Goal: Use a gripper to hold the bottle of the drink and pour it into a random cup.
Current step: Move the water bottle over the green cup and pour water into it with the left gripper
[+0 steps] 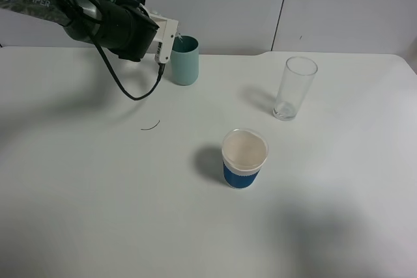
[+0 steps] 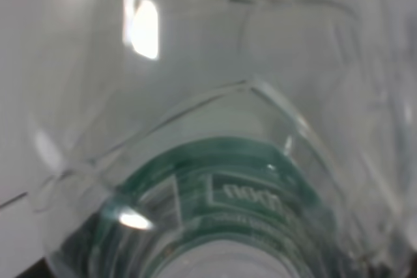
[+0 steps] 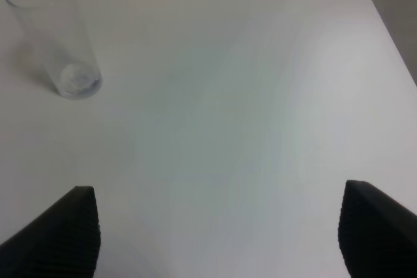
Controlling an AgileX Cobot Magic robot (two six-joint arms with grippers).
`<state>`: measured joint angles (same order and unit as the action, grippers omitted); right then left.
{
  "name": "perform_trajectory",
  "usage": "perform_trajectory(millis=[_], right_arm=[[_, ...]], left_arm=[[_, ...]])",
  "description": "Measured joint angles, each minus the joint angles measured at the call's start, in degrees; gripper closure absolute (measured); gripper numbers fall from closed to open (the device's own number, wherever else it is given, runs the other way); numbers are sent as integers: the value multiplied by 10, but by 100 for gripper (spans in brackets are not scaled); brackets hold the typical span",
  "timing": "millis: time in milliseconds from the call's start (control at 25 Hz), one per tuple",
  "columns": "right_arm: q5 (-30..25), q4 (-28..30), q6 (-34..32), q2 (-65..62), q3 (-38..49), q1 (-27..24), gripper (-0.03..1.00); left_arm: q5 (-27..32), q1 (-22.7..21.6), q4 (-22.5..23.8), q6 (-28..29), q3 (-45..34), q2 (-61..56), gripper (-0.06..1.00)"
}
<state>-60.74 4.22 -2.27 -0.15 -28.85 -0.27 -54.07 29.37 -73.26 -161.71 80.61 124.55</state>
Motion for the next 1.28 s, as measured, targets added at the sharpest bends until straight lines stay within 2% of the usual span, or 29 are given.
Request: perform_trajectory(millis=[1280], right_arm=[[0,0,0,0,0,0,22]], left_arm=[[-6,0,33,-32,0,0,40]])
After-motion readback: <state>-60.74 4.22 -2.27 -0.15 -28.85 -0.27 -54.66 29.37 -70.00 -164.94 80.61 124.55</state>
